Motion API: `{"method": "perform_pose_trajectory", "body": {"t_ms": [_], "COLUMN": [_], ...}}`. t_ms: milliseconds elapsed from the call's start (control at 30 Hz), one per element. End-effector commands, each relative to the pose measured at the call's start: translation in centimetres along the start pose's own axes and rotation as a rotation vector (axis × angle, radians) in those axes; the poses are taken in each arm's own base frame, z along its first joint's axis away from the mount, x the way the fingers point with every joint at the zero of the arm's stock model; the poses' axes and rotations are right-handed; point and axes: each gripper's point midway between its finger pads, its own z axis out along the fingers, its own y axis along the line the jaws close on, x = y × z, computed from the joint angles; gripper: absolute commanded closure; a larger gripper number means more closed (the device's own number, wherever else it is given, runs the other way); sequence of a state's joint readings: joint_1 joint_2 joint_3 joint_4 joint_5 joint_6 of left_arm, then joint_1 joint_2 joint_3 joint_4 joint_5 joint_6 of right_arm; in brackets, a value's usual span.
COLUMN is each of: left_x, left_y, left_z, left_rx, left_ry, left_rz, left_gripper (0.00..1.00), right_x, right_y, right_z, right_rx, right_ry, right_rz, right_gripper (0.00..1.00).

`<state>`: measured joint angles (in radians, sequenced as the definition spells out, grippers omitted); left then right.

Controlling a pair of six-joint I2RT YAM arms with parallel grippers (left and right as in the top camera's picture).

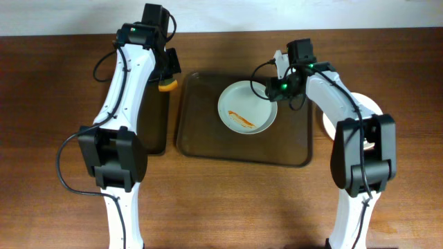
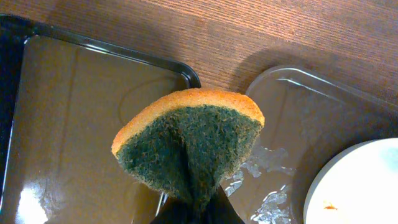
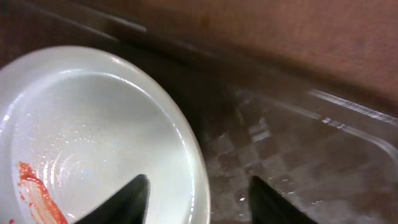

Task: Clean dirty plates on tray and stack at the side
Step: 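Return the right gripper and grip the last plate's rim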

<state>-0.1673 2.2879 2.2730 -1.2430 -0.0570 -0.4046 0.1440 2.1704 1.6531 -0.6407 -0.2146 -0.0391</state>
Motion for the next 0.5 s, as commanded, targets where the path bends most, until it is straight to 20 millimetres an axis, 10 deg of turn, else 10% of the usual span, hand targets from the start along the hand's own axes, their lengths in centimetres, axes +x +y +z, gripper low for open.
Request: {"method": "perform_pose_trajectory", "body": {"t_ms": [0,133,300,400,467], "left_x": [0.2,0.5,0.6,0.6,0.8], "left_y": [-0.6,-0.8,-1.0,-1.0,-1.4], "left_z": [-0.4,-0.5,-0.5,-0.5,-0.5], "left_rx": [-0.003,-0.003,-0.002,-0.003,0.019], "left_ry": [0.0,0.006,0.007,0.01,0.019], "left_rz": [0.03,0.037,0.041,0.041,0.043], "left_gripper": [1.0,1.0,1.0,1.0,1.0], "right_x": [1.9,4.1,11.5,12.0,8.8], "right_y": [0.8,0.8,3.2,5.1,4.7], "right_z": [1.9,1.6,-0.3,-0.9,-0.9], "right_rx": [-0.029,-0.011,0.061,-0.021,-0.084], "right_ry": [0.074,0.167,0.48,0.533,0.418], "right_rz": [0.074,0.282,0.542,0.513,0.324], "right_gripper": [0.71,0.96,0.95,0.71,0.48]}}
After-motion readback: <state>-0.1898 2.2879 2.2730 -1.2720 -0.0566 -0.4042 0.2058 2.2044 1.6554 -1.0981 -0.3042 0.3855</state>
